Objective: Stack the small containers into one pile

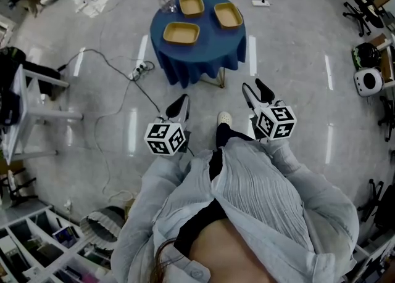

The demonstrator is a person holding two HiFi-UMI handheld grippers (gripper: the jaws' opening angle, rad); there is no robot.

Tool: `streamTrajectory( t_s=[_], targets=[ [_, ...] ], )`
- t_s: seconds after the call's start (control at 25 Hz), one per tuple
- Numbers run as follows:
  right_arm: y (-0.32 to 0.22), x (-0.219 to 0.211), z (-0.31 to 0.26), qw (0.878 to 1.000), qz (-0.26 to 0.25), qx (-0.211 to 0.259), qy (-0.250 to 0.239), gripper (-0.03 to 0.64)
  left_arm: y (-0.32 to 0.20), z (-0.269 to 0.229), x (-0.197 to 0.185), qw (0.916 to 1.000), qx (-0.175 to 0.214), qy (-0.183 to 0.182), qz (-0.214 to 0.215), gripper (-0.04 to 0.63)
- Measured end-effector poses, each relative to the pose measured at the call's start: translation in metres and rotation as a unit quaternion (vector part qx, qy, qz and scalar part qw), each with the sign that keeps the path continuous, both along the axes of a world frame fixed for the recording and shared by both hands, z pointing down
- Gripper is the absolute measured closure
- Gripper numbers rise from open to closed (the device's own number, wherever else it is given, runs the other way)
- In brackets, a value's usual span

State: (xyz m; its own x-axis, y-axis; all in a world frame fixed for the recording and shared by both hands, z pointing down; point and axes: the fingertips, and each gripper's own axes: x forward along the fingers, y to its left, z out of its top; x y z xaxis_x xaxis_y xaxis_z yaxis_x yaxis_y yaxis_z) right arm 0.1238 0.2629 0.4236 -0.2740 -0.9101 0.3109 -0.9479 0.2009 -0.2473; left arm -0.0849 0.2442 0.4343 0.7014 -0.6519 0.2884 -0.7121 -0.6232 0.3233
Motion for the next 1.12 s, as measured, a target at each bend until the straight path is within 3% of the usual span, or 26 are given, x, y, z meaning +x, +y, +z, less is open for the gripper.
streamTrajectory(
  t_s=[0.68, 1.12],
  targets=[
    [-0.126, 0.056, 0.01, 0.999, -0.022, -0.021, -0.011, 0.417, -0.115, 0.011, 0.054, 0.9993, -0.025, -0.014, -0.023, 0.583],
    [-0.17, 0.085, 0.019, 0.999, -0.035, -0.03, -0.012, 0.422, -0.155, 0.019, 0.078, 0.9984, -0.03, -0.016, -0.044, 0.583]
  ],
)
